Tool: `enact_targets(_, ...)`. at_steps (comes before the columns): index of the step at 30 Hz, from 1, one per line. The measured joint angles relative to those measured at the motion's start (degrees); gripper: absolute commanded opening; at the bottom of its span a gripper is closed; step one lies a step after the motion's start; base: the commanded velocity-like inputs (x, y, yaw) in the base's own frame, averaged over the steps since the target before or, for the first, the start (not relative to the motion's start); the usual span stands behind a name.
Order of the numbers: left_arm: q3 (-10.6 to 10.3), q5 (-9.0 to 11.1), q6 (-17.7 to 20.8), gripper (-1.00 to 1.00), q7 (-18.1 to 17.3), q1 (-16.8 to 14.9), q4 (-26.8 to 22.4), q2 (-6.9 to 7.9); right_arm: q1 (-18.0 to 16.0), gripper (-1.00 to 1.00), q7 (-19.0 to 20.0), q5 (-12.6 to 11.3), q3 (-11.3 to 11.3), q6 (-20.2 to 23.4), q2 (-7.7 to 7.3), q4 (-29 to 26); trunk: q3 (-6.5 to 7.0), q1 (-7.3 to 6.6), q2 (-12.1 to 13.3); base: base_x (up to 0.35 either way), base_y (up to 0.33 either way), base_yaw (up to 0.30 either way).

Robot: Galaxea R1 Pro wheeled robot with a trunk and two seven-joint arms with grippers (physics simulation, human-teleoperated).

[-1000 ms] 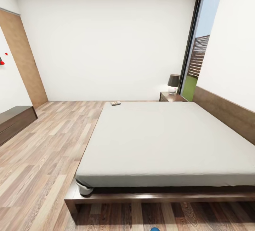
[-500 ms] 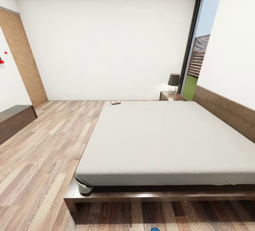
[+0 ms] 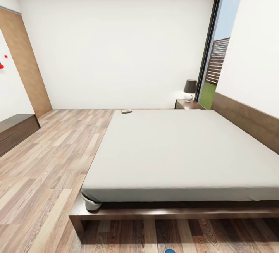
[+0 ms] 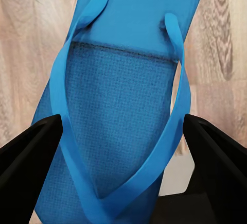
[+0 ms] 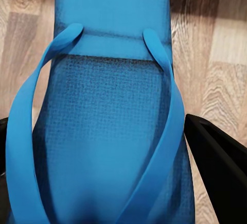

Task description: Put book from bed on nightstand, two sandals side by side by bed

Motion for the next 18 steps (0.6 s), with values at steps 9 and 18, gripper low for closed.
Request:
enact_targets(9, 0.0, 0.0, 0.0, -1.00, 0.0, 0.0, 0.0, 0.03, 0.0, -1.00, 0.0, 0.0, -0.1, 0.0, -0.01, 0.1, -1.62, 1.98, -3.6, 0.000, 0.000, 0.000)
enact_targets(18, -0.1, 0.0, 0.0, -1.00, 0.0, 0.0, 0.0, 0.01, 0.0, -1.00, 0.0, 0.0, -0.1, 0.0, -0.07, 0.1, -3.23, 3.95, -7.2, 0.000, 0.000, 0.000)
